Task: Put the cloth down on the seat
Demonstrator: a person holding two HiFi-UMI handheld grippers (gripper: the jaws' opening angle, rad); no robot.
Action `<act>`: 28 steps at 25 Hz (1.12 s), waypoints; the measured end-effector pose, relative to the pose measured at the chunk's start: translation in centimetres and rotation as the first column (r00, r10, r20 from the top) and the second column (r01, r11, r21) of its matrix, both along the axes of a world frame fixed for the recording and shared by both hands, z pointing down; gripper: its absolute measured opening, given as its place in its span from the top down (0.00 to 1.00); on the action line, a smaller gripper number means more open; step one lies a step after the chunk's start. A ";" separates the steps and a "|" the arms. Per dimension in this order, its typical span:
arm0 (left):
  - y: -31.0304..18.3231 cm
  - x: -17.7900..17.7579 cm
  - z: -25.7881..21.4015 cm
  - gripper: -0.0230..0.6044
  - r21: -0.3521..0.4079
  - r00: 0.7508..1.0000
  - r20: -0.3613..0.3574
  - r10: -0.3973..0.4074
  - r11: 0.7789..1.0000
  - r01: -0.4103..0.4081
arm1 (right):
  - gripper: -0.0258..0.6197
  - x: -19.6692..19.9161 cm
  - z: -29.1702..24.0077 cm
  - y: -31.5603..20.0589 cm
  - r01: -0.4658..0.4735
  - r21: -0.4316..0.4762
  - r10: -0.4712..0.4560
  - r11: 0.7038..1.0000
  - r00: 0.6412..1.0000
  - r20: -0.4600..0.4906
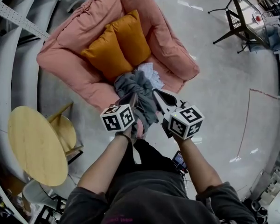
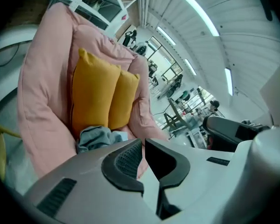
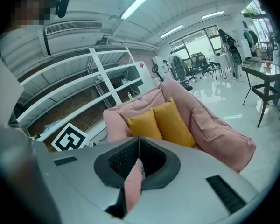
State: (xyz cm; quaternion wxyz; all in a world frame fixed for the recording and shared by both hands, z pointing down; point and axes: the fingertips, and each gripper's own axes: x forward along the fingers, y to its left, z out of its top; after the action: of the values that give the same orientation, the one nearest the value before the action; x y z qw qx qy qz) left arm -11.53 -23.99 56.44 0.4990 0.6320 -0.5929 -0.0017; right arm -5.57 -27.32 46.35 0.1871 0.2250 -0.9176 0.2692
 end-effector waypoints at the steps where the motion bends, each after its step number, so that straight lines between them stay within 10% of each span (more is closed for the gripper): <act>1: 0.1 0.0 -1.2 0.93 0.021 1.000 0.013 0.021 1.000 -0.021 | 0.93 0.0 -0.9 0.1 -0.005 0.006 0.004 1.000 1.000 0.006; 8: 0.2 0.3 -6.5 0.95 0.108 0.982 0.115 0.151 0.981 -0.164 | 0.93 -0.6 -4.1 0.8 -0.010 0.033 0.009 0.999 1.000 0.028; 28: 0.6 0.0 -6.9 0.95 0.111 0.981 0.121 0.151 0.980 -0.164 | 0.94 -1.3 -3.9 1.7 -0.004 0.027 0.003 1.000 1.000 0.012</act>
State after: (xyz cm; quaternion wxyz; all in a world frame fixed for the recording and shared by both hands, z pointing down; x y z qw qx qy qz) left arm -11.51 -23.44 49.52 0.4246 0.7050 -0.5668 0.0375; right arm -6.89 -25.59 42.44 0.1781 0.2275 -0.9218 0.2584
